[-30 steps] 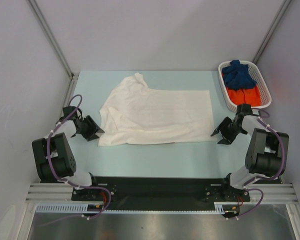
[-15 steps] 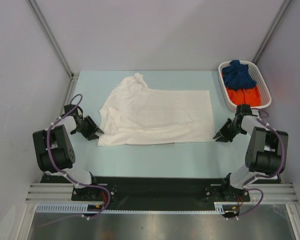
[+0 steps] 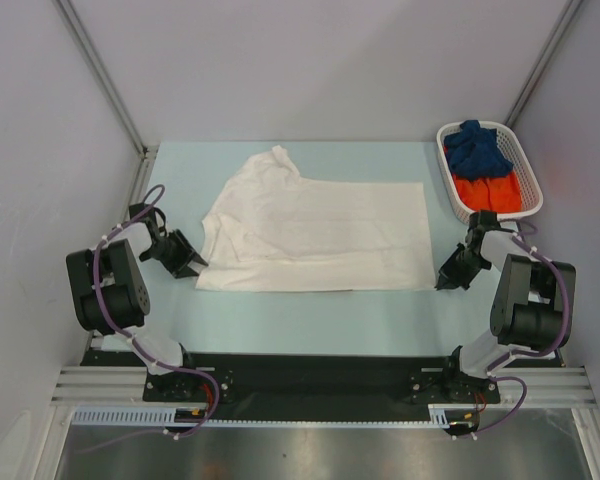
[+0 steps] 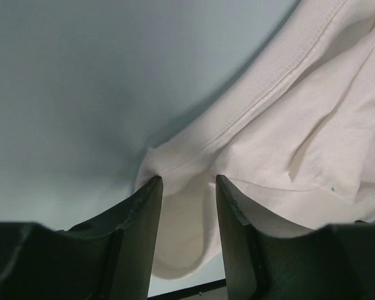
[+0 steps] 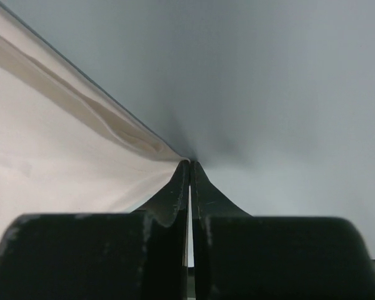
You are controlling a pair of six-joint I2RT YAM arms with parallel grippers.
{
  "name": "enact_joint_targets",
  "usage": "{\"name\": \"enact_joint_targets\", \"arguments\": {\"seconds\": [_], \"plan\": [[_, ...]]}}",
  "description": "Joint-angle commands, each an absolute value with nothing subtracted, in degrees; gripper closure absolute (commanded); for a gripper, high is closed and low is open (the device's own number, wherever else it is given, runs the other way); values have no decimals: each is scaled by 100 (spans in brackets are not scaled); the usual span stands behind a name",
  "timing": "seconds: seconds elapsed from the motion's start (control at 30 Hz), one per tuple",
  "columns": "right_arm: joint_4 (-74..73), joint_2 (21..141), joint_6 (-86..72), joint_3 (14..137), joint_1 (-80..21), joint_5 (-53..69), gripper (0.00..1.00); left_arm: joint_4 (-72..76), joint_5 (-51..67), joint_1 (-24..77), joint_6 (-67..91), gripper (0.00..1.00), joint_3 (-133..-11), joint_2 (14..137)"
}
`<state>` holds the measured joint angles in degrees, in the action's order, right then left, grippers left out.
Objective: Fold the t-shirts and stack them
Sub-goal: Fold the tshirt
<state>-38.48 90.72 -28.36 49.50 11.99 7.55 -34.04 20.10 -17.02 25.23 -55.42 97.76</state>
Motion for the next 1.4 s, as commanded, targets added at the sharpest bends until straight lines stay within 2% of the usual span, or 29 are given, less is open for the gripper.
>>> {"name": "enact_joint_targets", "arguments": {"seconds": [0.0,0.03,0.1,0.13,0.17,0.2,0.3,0.33,0.37,0.47,0.53,0.6,0.63,0.73,0.83,0.97,1.37], "plan": [[-4008,9035,-2663,4895,1204,140,100,-3190,1266,-1793,2153,52,-5573,9757],[-4034,9070,-2637,4922,1195,158,100,-3217,1213,-1802,2127,51,-5564,9721],[-4104,9079,-2593,5009,1169,176,89,-3295,1064,-1802,2083,47,-5572,9625],[-4174,9036,-2541,5053,1152,150,83,-3348,1037,-1802,2057,42,-5572,9511],[-4201,8931,-2514,5132,1108,115,74,-3340,1011,-1793,2013,32,-5555,9414],[-4227,8877,-2479,5185,1081,62,72,-3322,976,-1802,2013,27,-5494,9309],[-4516,8693,-2373,5509,898,-165,63,-3278,905,-1793,1995,25,-5493,8904],[-4570,8658,-2347,5606,818,-228,54,-3304,853,-1793,2004,25,-5502,8729],[-4623,8631,-2329,5686,748,-272,49,-3305,826,-1784,2021,24,-5519,8623],[-4650,8604,-2312,6107,397,-334,41,-3453,659,-1723,2074,21,-5572,8333],[-4527,8709,-2373,6396,141,-308,40,-3515,729,-1626,2135,21,-5642,8253],[-4404,8859,-2487,6530,53,-124,43,-3490,1097,-1468,2223,27,-5695,8165],[-4247,9077,-2522,6643,18,-97,47,-3420,1264,-1398,2372,33,-5687,8139],[-4035,9551,-2488,6898,18,-53,59,-3130,1871,-1117,2732,44,-5599,8051],[-3973,9956,-2321,7092,18,-88,59,-2988,1960,-809,2873,44,-5555,8156],[-3762,10265,-2092,7312,18,237,59,-2848,2127,-809,2953,48,-5353,8446],[-3727,10670,-2232,7392,-149,281,64,-2786,2039,-800,2892,49,-5291,9008]]}}
